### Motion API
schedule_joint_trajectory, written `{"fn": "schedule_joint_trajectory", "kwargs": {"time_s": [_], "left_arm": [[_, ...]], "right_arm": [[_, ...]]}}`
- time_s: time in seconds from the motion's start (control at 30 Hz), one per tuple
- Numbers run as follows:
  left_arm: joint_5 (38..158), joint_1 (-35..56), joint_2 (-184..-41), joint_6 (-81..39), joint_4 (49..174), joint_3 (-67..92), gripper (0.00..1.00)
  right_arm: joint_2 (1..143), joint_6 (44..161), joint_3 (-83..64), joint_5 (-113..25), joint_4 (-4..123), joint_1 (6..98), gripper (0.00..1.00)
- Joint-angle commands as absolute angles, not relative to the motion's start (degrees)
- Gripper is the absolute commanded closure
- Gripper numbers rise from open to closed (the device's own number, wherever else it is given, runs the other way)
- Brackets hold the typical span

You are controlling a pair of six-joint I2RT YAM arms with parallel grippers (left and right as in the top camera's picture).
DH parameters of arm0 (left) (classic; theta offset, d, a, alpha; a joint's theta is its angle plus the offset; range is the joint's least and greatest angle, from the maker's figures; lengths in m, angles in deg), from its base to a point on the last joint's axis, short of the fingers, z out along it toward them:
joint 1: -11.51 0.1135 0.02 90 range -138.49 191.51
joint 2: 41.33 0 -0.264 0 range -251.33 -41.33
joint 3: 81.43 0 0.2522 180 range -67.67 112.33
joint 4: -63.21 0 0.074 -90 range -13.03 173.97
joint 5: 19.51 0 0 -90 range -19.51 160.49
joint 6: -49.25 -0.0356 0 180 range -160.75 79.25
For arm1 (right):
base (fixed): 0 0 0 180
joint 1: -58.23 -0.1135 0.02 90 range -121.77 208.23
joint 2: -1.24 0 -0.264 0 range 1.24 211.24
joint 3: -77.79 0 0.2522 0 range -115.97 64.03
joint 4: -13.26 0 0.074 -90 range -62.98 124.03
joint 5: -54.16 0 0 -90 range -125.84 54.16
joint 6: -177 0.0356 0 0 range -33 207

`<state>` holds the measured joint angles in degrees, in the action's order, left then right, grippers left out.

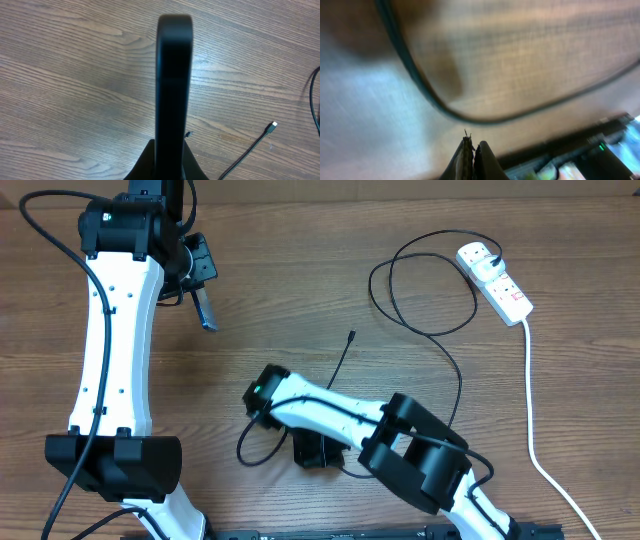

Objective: Plug charger to phone and switch on socket

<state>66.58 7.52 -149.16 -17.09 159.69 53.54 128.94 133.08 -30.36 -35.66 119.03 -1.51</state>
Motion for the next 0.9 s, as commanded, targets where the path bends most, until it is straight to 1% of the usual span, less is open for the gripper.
{"fn": "schedule_joint_trajectory", "kwargs": {"time_s": [0.0,0.1,0.2,0.27,0.3,0.33,0.43,0.47,0.5,0.63,0.7,0.77,0.8,0.83,0.87], "left_arm": [[65.4,7.9,-148.9,-17.0,159.3,53.6,0.96],[65.4,7.9,-148.9,-17.0,159.3,53.6,0.96],[65.4,8.9,-148.9,-16.9,159.2,53.6,0.96],[65.8,9.9,-148.9,-16.8,159.3,53.6,0.96],[66.1,10.6,-148.9,-16.9,159.4,53.6,0.96],[66.8,11.3,-148.9,-16.9,159.5,53.6,0.96],[70.1,13.5,-148.9,-17.0,159.8,53.6,0.96],[70.8,13.9,-148.9,-17.0,159.8,53.6,0.96],[71.7,14.3,-148.9,-17.0,159.8,53.6,0.96],[72.5,14.5,-148.9,-17.0,159.8,53.6,0.96],[72.5,14.2,-148.9,-17.0,159.9,53.6,0.95],[72.7,13.9,-148.9,-17.0,159.9,53.6,0.96],[72.9,13.8,-148.9,-17.0,159.9,53.6,0.96],[73.2,13.7,-148.9,-17.0,159.9,53.6,0.96],[73.1,13.6,-148.9,-17.0,159.9,53.6,0.96]], "right_arm": [[126.4,134.4,-30.2,-35.4,119.8,-4.5,0.96],[123.7,135.0,-30.2,-35.4,119.8,-4.0,0.96],[121.1,135.0,-30.2,-34.6,119.8,-1.5,0.96],[119.6,134.9,-30.2,-33.9,119.8,1.0,0.91],[118.9,134.7,-30.2,-33.3,119.6,2.9,0.87],[118.4,134.7,-30.2,-32.8,119.4,4.4,0.8],[118.0,130.0,-30.8,-32.1,116.5,10.2,0.4],[118.0,128.6,-31.2,-32.1,115.2,12.0,0.32],[118.0,127.6,-31.7,-32.5,113.9,13.9,0.27],[118.0,121.7,-36.0,-41.8,108.8,22.4,0.23],[118.0,118.9,-39.2,-46.1,107.9,26.0,0.23],[118.0,118.1,-43.3,-47.0,108.5,28.8,0.21],[118.0,117.7,-45.2,-47.0,108.9,29.7,0.2],[118.0,115.9,-49.9,-47.1,109.4,31.1,0.14],[118.0,115.3,-52.0,-47.1,109.4,31.6,0.11]]}}
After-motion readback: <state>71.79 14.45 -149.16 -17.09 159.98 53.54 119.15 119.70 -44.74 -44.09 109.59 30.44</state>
